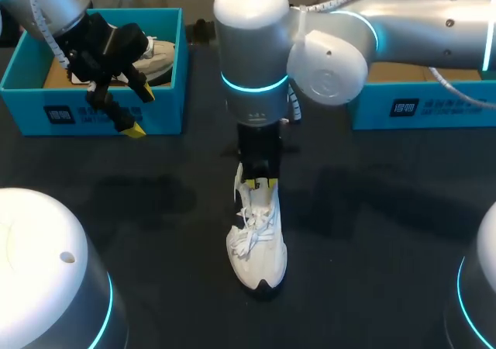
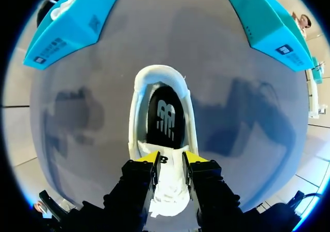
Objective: Take the shoe out of the shoebox, open the shoe tongue, remove and reinsert the insole, then place the shoe into the shoebox
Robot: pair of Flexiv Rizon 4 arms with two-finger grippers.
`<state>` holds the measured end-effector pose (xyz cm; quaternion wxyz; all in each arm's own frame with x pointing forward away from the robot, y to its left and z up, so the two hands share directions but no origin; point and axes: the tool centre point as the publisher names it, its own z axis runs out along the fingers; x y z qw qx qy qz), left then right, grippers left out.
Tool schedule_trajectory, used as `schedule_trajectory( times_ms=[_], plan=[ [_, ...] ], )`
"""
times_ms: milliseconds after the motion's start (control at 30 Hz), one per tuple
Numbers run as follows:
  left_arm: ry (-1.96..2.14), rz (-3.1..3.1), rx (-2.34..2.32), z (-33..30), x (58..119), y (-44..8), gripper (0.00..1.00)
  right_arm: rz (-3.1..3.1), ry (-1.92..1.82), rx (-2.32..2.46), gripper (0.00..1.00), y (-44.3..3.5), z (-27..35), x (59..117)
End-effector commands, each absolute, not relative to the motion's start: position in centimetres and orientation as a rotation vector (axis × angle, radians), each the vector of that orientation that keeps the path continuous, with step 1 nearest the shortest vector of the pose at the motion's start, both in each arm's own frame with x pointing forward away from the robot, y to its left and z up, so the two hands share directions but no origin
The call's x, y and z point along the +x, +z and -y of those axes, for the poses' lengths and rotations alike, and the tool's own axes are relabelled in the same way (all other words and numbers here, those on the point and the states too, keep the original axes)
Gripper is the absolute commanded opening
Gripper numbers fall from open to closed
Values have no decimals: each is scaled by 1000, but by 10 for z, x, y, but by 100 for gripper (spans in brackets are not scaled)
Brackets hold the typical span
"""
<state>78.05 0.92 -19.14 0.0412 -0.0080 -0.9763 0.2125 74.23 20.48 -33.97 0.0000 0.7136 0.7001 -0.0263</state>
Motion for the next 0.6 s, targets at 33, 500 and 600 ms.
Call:
schedule_trajectory(
  times_ms=[33, 500, 600],
  plan=[
    [646, 2991, -24, -9, 780, -191, 100, -2184, -43, 2219, 33, -326, -203, 739],
    [646, 2991, -24, -9, 780, -191, 100, -2436, 32, 1785, 57, -302, -210, 743],
    [646, 2991, -24, -9, 780, -191, 100, -2492, 108, 1666, 95, -296, -213, 743]
  ],
)
